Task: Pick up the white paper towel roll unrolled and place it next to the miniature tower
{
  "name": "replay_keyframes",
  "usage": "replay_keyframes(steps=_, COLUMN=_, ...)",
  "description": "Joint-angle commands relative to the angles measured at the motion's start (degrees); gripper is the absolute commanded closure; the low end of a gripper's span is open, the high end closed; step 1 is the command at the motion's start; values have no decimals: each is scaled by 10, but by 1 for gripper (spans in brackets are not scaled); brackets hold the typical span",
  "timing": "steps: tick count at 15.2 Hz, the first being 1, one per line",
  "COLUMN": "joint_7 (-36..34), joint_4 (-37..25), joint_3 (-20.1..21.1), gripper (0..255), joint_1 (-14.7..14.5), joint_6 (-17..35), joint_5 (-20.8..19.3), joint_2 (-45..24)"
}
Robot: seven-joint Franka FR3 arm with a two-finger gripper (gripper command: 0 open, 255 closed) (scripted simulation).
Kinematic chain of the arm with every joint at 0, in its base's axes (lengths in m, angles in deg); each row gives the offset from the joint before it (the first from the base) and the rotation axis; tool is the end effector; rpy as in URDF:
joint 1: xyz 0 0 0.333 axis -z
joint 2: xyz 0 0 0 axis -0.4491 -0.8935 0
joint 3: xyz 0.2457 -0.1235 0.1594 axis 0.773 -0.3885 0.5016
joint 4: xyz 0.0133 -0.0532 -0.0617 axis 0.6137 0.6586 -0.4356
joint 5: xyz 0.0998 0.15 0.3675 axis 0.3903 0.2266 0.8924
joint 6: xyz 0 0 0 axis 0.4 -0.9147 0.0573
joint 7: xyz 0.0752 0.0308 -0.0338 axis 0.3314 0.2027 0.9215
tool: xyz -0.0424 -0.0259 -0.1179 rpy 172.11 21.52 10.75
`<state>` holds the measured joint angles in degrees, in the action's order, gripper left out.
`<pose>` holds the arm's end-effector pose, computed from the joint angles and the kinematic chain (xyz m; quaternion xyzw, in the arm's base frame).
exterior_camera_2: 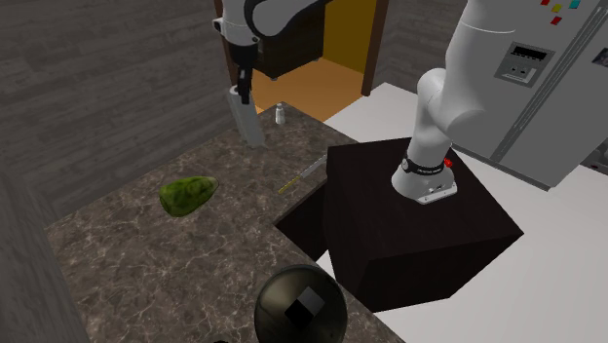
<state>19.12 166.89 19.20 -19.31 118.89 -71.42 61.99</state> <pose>0.5389 -0.1842 0.4337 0.9955 -0.0705 0.0506 0.0387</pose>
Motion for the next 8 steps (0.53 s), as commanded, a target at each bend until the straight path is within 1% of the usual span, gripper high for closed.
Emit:
replay_keyframes(steps=1, joint_7=2, joint_4=-11, joint_3=0, gripper=255, joint_1=0, joint_6=-15, joint_5=0, joint_2=4)
replay_keyframes(steps=8, joint_7=3, joint_4=-53, joint_3=1, gripper=255, joint_1=0, joint_6=-68, joint_5=-1, joint_2=16)
